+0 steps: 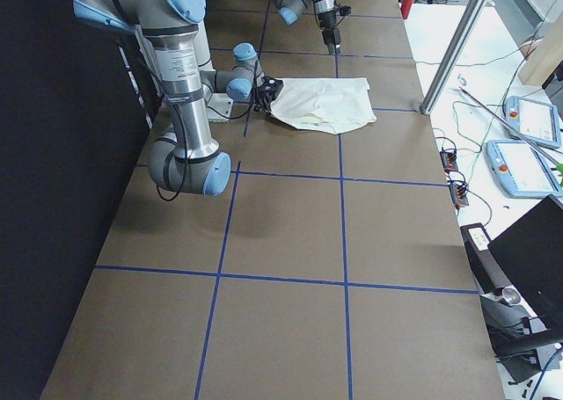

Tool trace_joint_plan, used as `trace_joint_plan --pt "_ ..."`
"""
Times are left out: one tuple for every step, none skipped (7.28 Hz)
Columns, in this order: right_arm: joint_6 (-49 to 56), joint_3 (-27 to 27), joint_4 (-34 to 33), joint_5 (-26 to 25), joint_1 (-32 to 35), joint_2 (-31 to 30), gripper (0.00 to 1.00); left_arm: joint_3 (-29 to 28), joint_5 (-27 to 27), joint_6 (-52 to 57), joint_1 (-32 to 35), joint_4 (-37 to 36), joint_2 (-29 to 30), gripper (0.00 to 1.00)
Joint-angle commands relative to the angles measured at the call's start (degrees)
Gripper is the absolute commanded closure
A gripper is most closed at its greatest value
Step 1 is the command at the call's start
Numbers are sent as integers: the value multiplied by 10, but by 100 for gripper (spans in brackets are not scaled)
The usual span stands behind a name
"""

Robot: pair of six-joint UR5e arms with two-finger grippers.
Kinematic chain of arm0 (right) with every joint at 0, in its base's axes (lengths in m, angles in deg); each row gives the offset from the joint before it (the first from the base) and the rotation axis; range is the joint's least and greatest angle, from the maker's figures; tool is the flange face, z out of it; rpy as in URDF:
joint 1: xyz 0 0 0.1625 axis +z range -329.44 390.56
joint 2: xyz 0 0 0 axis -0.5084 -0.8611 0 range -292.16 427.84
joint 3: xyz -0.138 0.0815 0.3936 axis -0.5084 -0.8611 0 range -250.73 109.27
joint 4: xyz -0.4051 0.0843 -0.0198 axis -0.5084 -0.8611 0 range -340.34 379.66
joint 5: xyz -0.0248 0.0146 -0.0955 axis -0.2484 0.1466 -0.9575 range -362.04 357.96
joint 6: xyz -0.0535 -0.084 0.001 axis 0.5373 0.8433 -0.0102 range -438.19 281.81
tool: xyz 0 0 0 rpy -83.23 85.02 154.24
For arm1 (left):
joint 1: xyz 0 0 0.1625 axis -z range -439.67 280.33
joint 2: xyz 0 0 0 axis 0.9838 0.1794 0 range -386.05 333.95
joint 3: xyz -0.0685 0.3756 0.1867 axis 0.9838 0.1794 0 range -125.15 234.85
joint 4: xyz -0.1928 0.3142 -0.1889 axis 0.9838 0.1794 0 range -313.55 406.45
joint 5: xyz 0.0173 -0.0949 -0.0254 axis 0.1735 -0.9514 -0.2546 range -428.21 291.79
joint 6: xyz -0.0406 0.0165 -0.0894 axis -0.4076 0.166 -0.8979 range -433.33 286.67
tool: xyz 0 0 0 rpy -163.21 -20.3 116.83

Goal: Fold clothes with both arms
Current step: 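Move the left gripper to the bundle's near corner beside the right gripper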

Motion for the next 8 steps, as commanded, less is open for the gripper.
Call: trace_joint_plan --pt "0 41 -5 5 -3 -18 100 112 79 -84 -101 -27 -81 19" --pt "0 60 -7 5 -12 -35 100 141 125 -91 -165 -104 -88 19" --pt "0 62 -7 5 -19 -37 100 168 141 -125 -211 -162 -87 19" --pt "0 61 -7 5 -24 -37 100 170 163 -138 -244 -171 -94 22" --pt "0 61 -7 5 -25 -37 100 169 173 -139 -264 -172 -105 24" --pt "0 60 -7 5 -26 -37 100 165 174 -139 -287 -172 -107 30" --pt "0 60 -6 5 -26 -37 100 161 174 -140 -293 -172 -107 34" --pt "0 60 -7 5 -26 -36 100 158 174 -139 -297 -172 -107 38"
